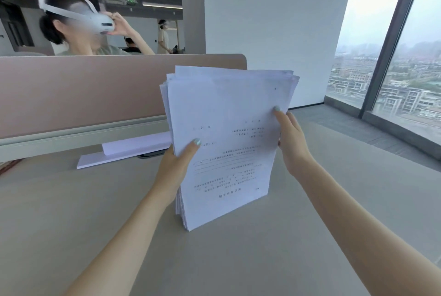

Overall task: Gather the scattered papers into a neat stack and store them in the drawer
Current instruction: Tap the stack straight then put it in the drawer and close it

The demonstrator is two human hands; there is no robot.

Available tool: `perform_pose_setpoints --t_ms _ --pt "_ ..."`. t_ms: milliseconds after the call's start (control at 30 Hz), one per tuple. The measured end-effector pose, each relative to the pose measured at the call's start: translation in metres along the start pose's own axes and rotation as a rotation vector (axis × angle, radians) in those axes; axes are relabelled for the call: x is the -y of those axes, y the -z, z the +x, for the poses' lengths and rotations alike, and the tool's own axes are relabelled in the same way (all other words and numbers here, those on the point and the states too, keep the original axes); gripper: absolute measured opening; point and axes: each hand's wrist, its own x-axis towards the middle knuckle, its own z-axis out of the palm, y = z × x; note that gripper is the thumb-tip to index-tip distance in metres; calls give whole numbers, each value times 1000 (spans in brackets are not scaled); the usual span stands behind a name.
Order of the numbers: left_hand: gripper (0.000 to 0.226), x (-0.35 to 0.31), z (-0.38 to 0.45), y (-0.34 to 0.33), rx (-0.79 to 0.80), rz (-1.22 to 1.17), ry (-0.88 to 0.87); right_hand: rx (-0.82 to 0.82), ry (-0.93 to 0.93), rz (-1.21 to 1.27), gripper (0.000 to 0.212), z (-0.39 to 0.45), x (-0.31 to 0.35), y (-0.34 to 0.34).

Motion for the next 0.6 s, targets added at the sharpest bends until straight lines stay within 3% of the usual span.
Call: perform_pose_setpoints --t_ms 100,300,600 --pt "9 1 -1 -1 -53 -14 13 4 18 7 21 -3 3 -5" --pt "18 -7 5 -10 -196 106 -199 -48 157 -56 19 0 14 -17" --pt "16 15 -1 3 -28 79 15 -16 -58 -147 25 2 6 -12"
